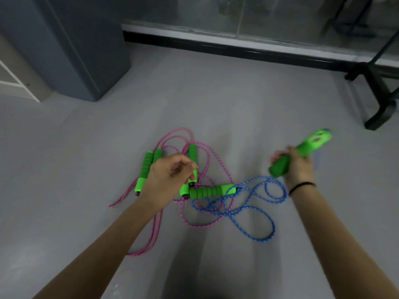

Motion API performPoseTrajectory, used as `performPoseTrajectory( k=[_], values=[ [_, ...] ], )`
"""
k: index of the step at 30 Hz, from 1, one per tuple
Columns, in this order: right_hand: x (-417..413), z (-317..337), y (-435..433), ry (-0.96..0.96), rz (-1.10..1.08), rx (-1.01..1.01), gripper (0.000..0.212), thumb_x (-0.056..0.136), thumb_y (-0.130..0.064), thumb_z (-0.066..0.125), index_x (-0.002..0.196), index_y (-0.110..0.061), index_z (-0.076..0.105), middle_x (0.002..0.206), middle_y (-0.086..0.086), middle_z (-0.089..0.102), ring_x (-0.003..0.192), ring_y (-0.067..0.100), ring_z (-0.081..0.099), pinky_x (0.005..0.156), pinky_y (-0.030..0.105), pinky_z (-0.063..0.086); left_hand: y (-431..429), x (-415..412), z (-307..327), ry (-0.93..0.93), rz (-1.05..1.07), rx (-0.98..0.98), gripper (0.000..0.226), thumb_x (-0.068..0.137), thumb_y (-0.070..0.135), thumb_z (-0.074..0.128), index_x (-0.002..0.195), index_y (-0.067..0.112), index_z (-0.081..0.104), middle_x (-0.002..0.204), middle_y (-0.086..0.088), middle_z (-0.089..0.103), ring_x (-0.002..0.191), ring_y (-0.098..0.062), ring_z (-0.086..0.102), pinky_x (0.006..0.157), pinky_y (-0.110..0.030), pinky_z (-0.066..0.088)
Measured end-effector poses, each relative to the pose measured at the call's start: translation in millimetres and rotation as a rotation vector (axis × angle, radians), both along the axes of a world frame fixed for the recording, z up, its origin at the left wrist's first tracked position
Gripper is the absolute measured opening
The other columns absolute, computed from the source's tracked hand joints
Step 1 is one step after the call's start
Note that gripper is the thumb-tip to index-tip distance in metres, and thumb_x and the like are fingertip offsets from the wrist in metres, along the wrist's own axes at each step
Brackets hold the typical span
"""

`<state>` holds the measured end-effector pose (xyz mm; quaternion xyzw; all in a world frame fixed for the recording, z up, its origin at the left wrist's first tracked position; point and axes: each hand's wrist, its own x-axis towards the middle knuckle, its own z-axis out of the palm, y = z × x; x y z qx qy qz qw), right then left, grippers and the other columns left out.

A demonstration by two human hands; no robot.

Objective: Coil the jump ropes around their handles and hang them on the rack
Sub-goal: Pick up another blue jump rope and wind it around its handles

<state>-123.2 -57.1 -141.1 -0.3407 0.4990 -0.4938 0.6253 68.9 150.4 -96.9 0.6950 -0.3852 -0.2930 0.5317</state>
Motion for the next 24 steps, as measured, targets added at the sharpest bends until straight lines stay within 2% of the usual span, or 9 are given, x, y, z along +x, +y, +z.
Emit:
performPoseTrajectory(
  k=[3, 6, 8, 10, 13, 17, 19, 21, 24],
  values=[
    [37, -53, 47, 0.131, 0.419, 0.3, 0.014, 0.091, -0.009, 0.047, 0.078, -0.011, 0.045, 0.046, 0.008, 0.065, 0.039, 0.018, 0.062, 0.042, 0.025, 0.053, 3, 1, 0, -0.015, 0.007, 0.005, 0.016, 0.085, 0.003, 0.059, 0.072, 0.009, 0.065, 0.054, 0.004, 0.063, 0.048, -0.005, 0.052, 0.053, -0.012, 0.043],
    [72, -95, 81, 0.2, 0.65, 0.498, 0.01, 0.092, -0.014, 0.05, 0.096, -0.011, 0.042, 0.063, 0.018, 0.067, 0.044, 0.027, 0.065, 0.044, 0.037, 0.057, 8, 5, 1, -0.015, 0.025, 0.0, 0.016, 0.086, 0.003, 0.059, 0.071, 0.009, 0.064, 0.053, 0.005, 0.061, 0.047, -0.005, 0.051, 0.052, -0.011, 0.041],
    [89, -118, 90, 0.384, 0.748, 0.419, 0.02, 0.09, -0.018, 0.055, 0.103, -0.016, 0.04, 0.086, 0.018, 0.062, 0.067, 0.03, 0.068, 0.065, 0.044, 0.059, 12, 9, 2, -0.024, 0.035, 0.008, 0.017, 0.086, 0.003, 0.059, 0.071, 0.01, 0.063, 0.05, 0.008, 0.061, 0.046, -0.002, 0.05, 0.051, -0.009, 0.04],
    [98, -132, 93, 0.692, 0.773, 0.237, 0.028, 0.087, -0.019, 0.058, 0.109, -0.014, 0.042, 0.103, 0.016, 0.057, 0.095, 0.031, 0.061, 0.089, 0.041, 0.049, 15, 13, 1, -0.021, 0.049, 0.017, 0.015, 0.086, 0.003, 0.059, 0.072, 0.008, 0.064, 0.049, 0.009, 0.061, 0.046, -0.001, 0.05, 0.052, -0.009, 0.04],
    [98, -129, 92, 0.872, 0.791, 0.17, 0.041, 0.086, -0.023, 0.057, 0.12, -0.004, 0.045, 0.111, 0.02, 0.058, 0.105, 0.034, 0.057, 0.088, 0.034, 0.043, 16, 16, 1, 0.006, 0.07, 0.027, 0.017, 0.086, 0.003, 0.059, 0.071, 0.009, 0.063, 0.048, 0.007, 0.06, 0.046, -0.001, 0.051, 0.05, -0.009, 0.04],
    [93, -97, 78, 0.864, 0.8, 0.058, 0.034, 0.083, -0.027, 0.059, 0.111, -0.01, 0.049, 0.097, 0.014, 0.054, 0.102, 0.033, 0.056, 0.083, 0.033, 0.042, 7, 15, 9, 0.017, 0.069, 0.05, 0.019, 0.086, -0.002, 0.057, 0.072, 0.009, 0.062, 0.057, -0.003, 0.061, 0.047, 0.001, 0.053, 0.053, -0.008, 0.042],
    [93, -59, 69, 0.753, 0.743, -0.046, 0.023, 0.08, -0.022, 0.062, 0.098, -0.018, 0.049, 0.087, 0.009, 0.055, 0.091, 0.031, 0.058, 0.086, 0.045, 0.047, -5, 15, 27, 0.025, 0.083, 0.058, 0.017, 0.086, -0.003, 0.057, 0.075, 0.009, 0.064, 0.065, -0.004, 0.063, 0.053, 0.003, 0.057, 0.06, -0.008, 0.045],
    [95, -4, 62, 0.613, 0.666, -0.127, 0.02, 0.08, -0.013, 0.062, 0.088, -0.02, 0.045, 0.072, 0.0, 0.051, 0.075, 0.023, 0.052, 0.078, 0.044, 0.047, -20, 14, 57, 0.045, 0.085, 0.084, 0.008, 0.085, 0.001, 0.06, 0.084, 0.006, 0.066, 0.075, 0.001, 0.066, 0.062, 0.008, 0.059, 0.068, -0.005, 0.044],
    [103, 106, 58, 0.411, 0.609, -0.226, 0.022, 0.078, -0.017, 0.062, 0.077, -0.026, 0.042, 0.065, -0.003, 0.046, 0.063, 0.016, 0.046, 0.066, 0.037, 0.04, -41, 9, 122, 0.062, 0.061, 0.189, 0.031, 0.081, 0.031, 0.066, 0.1, 0.007, 0.064, 0.09, -0.001, 0.066, 0.083, 0.0, 0.061, 0.079, -0.01, 0.044]
  ],
)
